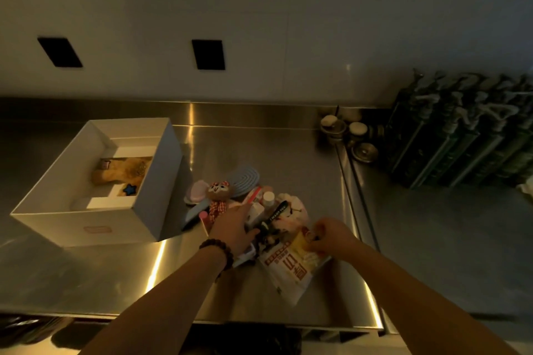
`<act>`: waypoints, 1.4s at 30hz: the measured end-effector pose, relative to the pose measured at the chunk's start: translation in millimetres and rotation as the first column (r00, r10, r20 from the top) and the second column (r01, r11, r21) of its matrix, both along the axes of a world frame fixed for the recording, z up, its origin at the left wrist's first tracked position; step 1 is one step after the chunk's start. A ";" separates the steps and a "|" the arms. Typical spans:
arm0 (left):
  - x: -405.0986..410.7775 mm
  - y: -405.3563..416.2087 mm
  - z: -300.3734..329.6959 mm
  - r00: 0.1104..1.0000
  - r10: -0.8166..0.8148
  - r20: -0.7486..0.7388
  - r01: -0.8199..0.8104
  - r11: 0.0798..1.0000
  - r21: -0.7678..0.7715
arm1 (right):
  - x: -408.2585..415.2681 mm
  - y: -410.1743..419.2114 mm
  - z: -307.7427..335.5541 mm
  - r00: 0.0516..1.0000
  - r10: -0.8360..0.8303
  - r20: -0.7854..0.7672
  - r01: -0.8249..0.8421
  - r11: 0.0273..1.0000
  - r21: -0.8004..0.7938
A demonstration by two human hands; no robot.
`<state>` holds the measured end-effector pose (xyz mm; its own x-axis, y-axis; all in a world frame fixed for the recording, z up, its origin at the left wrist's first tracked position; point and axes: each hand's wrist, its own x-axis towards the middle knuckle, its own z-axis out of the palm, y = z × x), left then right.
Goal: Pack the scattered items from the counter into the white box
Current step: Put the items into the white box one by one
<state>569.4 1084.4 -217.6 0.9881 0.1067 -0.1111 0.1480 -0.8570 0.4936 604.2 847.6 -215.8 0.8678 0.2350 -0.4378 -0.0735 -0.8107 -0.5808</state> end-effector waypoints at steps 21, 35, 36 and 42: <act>2.1 37.8 120.3 0.874 0.299 0.383 -0.177 0.930 -0.322 | 76.8 26.8 119.7 0.995 -0.093 0.028 0.048 0.722 0.691; -51.5 276.9 190.4 0.627 0.544 0.557 -0.463 0.836 -0.294 | 90.8 280.0 149.4 0.988 -0.115 0.101 -0.015 0.581 0.813; -52.7 293.4 188.1 0.630 0.547 0.551 -0.464 0.835 -0.297 | 88.7 307.0 145.9 0.989 -0.123 0.082 0.004 0.577 0.816; -46.3 385.2 169.9 0.706 0.478 0.522 -0.374 0.878 -0.299 | 84.9 445.2 109.4 0.953 -0.256 -0.161 0.294 0.657 0.694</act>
<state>523.1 1469.6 -47.6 0.7245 0.5645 0.3954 0.1282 -0.6740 0.7275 689.1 1292.8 -106.4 0.9278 0.2424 -0.2835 -0.2663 -0.1018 -0.9585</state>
